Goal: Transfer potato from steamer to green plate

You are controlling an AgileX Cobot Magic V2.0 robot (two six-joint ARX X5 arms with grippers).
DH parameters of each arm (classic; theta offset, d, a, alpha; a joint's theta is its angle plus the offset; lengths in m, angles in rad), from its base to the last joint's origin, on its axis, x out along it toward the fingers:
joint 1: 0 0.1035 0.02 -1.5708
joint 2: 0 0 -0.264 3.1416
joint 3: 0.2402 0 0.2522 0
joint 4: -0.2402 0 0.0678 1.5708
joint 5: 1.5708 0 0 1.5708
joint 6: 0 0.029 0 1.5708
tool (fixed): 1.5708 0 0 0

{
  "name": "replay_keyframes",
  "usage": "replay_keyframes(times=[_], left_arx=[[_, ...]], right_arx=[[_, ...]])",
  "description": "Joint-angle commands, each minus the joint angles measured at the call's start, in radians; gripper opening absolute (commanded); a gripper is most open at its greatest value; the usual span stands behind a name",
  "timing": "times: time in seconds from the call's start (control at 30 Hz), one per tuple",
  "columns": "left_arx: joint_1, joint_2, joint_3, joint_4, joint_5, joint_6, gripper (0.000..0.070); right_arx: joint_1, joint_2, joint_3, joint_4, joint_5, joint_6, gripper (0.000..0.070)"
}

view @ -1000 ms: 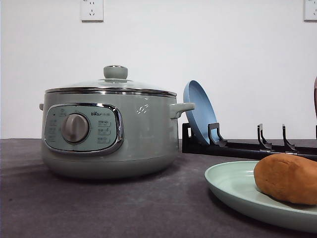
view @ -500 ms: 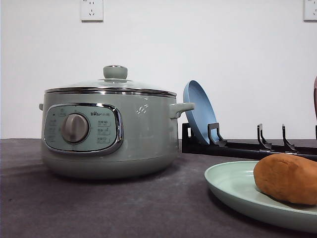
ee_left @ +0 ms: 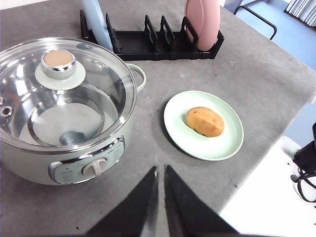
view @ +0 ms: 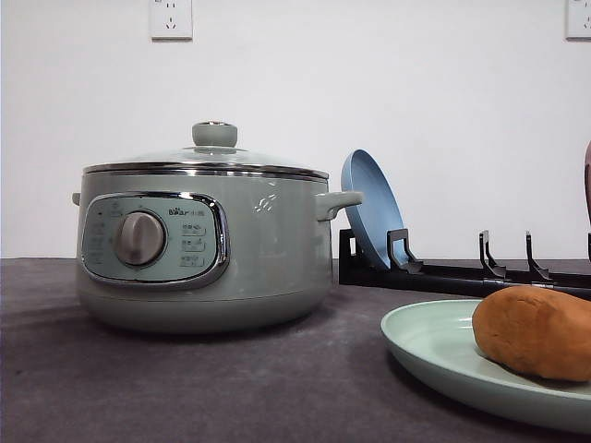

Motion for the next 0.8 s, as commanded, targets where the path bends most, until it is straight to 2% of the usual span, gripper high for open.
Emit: replay_keyframes(times=[0.0, 0.2, 0.37, 0.47, 0.63, 0.77], left_arx=[[-0.005, 0.004, 0.008, 0.014, 0.004, -0.008, 0.0016], [-0.004, 0.003, 0.007, 0.014, 0.004, -0.008, 0.0016], [0.041, -0.026, -0.031, 0.038, 0.004, -0.008, 0.0016], [0.122, -0.100, -0.153, 0.158, 0.004, -0.008, 0.0016], [0.292, -0.311, -0.471, 0.417, 0.003, 0.037, 0.0016], [0.378, -0.470, -0.716, 0.586, 0.002, 0.050, 0.0016]], right_arx=[[0.006, 0.007, 0.019, 0.005, -0.003, -0.011, 0.0032], [0.006, 0.007, 0.019, 0.005, -0.002, -0.011, 0.0032], [0.006, 0.007, 0.019, 0.005, -0.003, -0.011, 0.0032], [0.006, 0.007, 0.019, 0.005, -0.002, -0.011, 0.0032], [0.006, 0.007, 0.019, 0.005, -0.002, -0.011, 0.0032], [0.006, 0.007, 0.019, 0.005, -0.002, -0.011, 0.0032]])
